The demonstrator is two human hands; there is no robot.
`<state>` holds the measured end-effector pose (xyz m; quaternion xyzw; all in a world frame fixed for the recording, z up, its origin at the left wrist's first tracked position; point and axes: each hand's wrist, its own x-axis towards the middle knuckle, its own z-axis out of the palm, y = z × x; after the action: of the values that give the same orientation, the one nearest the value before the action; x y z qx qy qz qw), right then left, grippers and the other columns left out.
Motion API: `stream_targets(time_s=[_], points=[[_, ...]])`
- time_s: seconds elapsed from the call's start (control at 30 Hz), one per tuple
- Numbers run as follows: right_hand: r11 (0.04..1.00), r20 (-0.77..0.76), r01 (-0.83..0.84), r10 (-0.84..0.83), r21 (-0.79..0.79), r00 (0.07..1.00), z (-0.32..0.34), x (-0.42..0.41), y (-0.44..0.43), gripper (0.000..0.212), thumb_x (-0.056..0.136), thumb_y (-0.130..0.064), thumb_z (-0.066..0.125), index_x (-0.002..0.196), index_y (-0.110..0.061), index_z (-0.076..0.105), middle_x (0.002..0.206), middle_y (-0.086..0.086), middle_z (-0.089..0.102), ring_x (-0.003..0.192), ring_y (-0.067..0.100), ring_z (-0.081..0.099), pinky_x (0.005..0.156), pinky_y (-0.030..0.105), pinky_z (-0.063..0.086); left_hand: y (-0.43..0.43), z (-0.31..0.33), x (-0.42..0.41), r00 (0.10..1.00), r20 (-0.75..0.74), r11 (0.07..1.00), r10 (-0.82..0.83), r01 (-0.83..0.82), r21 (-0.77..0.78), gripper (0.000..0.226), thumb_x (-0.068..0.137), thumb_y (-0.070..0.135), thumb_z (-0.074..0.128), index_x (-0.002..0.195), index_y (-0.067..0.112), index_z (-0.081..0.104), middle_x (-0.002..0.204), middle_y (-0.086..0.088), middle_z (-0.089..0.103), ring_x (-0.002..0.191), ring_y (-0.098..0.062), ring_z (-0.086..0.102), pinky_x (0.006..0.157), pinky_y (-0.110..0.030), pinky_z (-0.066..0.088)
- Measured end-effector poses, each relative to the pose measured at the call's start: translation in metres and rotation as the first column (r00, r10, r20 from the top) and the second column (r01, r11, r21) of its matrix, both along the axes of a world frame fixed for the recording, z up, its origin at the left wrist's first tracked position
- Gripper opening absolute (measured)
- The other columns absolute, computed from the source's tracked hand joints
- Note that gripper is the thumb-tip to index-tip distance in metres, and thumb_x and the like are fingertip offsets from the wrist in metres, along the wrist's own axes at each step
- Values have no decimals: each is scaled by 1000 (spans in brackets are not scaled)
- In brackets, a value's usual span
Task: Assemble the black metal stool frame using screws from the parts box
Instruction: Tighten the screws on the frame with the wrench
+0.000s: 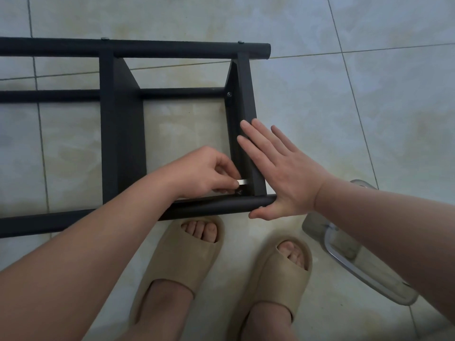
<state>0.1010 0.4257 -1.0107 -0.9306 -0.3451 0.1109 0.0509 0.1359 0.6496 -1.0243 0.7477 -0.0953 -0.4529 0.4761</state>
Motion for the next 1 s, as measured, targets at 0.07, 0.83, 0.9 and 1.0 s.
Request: stream_targets(time_s=[0.07, 0.83, 0.9, 1.0], points=[[1000, -2, -1, 1, -2, 1000, 0, 0, 0, 127, 75, -91, 42, 159, 0, 15, 168, 19, 2, 156, 34, -3, 123, 58, 15, -3, 1, 2, 996, 82, 999, -27, 25, 25, 16, 89, 17, 73, 81, 31, 72, 75, 17, 73, 72, 1, 67, 74, -22, 51], [1000, 9, -3, 3, 15, 1000, -2, 0, -1, 125, 76, -90, 41, 159, 0, 16, 168, 19, 4, 156, 34, -1, 123, 58, 16, -22, -2, -7, 800, -448, 867, 400, -489, -98, 6, 96, 18, 65, 94, 14, 69, 79, -1, 75, 74, -10, 71, 65, -23, 55], [1000, 7, -2, 2, 18, 1000, -2, 0, -1, 125, 76, -90, 40, 159, 0, 16, 168, 19, 4, 156, 34, -1, 123, 59, 16, -21, -1, -8, 805, -446, 871, 392, -481, -103, 7, 96, 17, 65, 92, 14, 69, 80, -2, 75, 74, -11, 71, 63, -22, 55], [1000, 5, -2, 2, 14, 1000, -2, 0, -1, 125, 76, -90, 41, 159, 0, 17, 168, 19, 4, 156, 34, -1, 123, 58, 15, -20, 0, -9, 826, -430, 890, 365, -445, -100, 8, 96, 17, 65, 90, 13, 69, 80, -3, 75, 72, -10, 71, 62, -22, 54]])
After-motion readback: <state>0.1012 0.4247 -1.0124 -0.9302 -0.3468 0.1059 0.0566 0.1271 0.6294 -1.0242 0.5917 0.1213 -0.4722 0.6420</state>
